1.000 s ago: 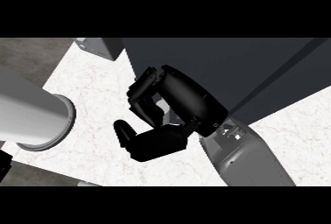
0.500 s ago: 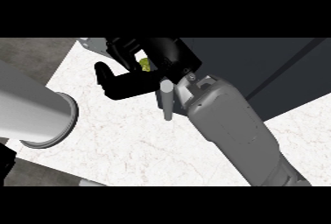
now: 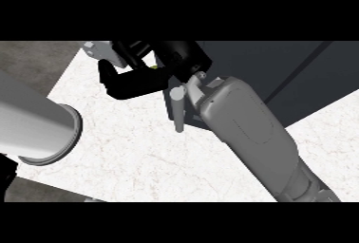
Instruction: Pick up the wine, place it into the cabinet and close the cabinet
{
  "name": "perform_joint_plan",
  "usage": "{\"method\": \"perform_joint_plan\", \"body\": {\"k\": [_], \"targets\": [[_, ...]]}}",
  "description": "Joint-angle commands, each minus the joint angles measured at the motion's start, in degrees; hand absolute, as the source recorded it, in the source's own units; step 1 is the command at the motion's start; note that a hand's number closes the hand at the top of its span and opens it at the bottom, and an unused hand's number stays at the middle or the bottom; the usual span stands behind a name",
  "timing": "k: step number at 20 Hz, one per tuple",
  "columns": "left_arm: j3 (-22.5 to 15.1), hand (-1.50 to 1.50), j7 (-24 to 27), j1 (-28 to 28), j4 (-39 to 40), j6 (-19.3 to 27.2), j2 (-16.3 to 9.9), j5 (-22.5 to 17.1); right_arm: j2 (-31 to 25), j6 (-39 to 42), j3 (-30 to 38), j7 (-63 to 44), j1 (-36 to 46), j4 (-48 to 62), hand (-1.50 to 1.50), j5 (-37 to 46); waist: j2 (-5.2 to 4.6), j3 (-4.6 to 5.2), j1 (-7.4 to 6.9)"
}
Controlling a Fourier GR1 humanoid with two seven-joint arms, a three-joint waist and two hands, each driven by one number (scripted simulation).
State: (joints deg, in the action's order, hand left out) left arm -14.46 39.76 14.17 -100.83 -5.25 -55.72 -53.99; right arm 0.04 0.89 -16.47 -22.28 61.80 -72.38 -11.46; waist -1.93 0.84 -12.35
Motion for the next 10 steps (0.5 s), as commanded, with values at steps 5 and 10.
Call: {"method": "perform_joint_plan", "body": {"k": [5, 10], "targets": [[-0.07, 1.5, 0.12, 0.04, 0.59, 0.96, 1.06, 0.07, -5.32, -1.92, 6.11, 2.86, -0.21, 11.69, 1.5, 0.04, -3.17, -0.5, 2.56], [0.45, 1.5, 0.79, 0.71, 1.36, 0.93, 1.34, 0.02, -6.66, 0.21, 6.66, 6.73, -2.18, 12.36, 1.5, -1.64, -3.07, -0.61, 3.64]]}}
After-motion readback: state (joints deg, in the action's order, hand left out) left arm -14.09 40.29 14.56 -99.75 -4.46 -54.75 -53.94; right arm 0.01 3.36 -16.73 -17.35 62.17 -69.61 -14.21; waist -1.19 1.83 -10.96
